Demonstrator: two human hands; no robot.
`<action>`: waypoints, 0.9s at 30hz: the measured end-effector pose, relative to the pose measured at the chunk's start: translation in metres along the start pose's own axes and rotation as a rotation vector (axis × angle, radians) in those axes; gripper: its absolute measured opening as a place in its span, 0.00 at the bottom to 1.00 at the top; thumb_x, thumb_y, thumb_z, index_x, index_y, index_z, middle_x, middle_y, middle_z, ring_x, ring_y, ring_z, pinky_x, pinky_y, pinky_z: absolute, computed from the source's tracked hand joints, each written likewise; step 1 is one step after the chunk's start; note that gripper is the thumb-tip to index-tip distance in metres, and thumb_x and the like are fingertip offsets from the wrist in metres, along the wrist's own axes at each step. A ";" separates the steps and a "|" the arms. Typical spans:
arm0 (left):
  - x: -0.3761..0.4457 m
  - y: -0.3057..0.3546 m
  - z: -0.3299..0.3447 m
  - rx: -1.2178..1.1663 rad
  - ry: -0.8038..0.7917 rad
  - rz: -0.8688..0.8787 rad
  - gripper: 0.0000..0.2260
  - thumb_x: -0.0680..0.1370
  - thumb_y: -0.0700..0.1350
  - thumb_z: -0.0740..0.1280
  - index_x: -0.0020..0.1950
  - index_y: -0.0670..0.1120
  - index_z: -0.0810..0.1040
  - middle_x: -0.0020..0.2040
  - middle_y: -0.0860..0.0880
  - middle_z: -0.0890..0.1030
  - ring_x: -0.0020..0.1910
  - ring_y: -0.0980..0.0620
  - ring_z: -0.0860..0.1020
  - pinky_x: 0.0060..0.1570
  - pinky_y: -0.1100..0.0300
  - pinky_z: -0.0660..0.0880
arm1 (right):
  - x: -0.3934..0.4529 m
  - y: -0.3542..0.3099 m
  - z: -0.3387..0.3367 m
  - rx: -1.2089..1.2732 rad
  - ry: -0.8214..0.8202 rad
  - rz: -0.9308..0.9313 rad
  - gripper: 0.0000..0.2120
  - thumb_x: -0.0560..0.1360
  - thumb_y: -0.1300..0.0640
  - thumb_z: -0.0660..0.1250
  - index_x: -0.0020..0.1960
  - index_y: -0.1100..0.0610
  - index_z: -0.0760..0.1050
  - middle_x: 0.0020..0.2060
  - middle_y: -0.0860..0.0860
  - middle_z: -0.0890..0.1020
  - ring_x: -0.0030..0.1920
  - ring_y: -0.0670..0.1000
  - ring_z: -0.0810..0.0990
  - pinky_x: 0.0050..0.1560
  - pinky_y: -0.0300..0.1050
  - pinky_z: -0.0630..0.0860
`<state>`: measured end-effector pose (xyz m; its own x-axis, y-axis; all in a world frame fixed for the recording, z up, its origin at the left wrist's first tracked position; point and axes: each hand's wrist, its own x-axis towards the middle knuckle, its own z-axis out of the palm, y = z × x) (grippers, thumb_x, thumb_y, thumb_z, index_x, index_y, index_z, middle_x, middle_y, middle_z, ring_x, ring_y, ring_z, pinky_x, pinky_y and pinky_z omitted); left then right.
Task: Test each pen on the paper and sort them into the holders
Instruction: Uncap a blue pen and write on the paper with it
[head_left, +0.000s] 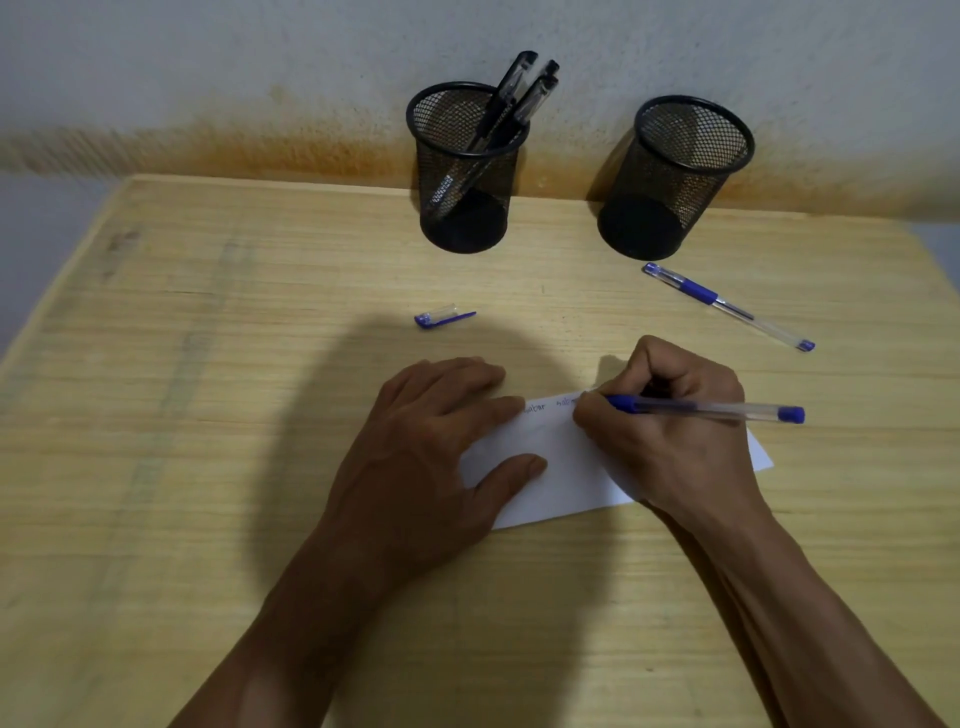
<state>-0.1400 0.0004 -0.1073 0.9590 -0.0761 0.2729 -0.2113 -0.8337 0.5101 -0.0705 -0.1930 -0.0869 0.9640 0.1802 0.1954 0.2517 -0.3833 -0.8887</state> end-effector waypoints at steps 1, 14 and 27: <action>0.000 0.000 0.000 0.001 0.001 -0.002 0.21 0.74 0.60 0.68 0.60 0.48 0.82 0.64 0.49 0.79 0.66 0.49 0.75 0.66 0.46 0.69 | 0.000 0.000 0.000 0.005 0.004 0.000 0.11 0.66 0.69 0.74 0.31 0.65 0.72 0.26 0.56 0.76 0.29 0.55 0.73 0.29 0.42 0.71; 0.000 -0.003 0.002 0.002 0.012 0.007 0.21 0.74 0.60 0.68 0.61 0.49 0.82 0.65 0.49 0.79 0.66 0.49 0.75 0.67 0.46 0.69 | 0.000 -0.001 0.001 0.032 0.025 0.022 0.10 0.67 0.72 0.72 0.32 0.68 0.72 0.27 0.57 0.76 0.30 0.56 0.73 0.29 0.40 0.71; -0.001 0.000 0.003 -0.053 0.073 -0.019 0.21 0.72 0.60 0.70 0.60 0.49 0.83 0.62 0.51 0.80 0.64 0.53 0.76 0.64 0.48 0.72 | 0.006 0.006 -0.010 0.404 0.113 0.140 0.12 0.70 0.75 0.70 0.34 0.63 0.74 0.25 0.56 0.79 0.26 0.51 0.77 0.31 0.44 0.76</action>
<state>-0.1403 -0.0006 -0.1099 0.9471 -0.0189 0.3203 -0.2046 -0.8047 0.5573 -0.0626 -0.2032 -0.0875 0.9954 0.0428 0.0860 0.0864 -0.0076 -0.9962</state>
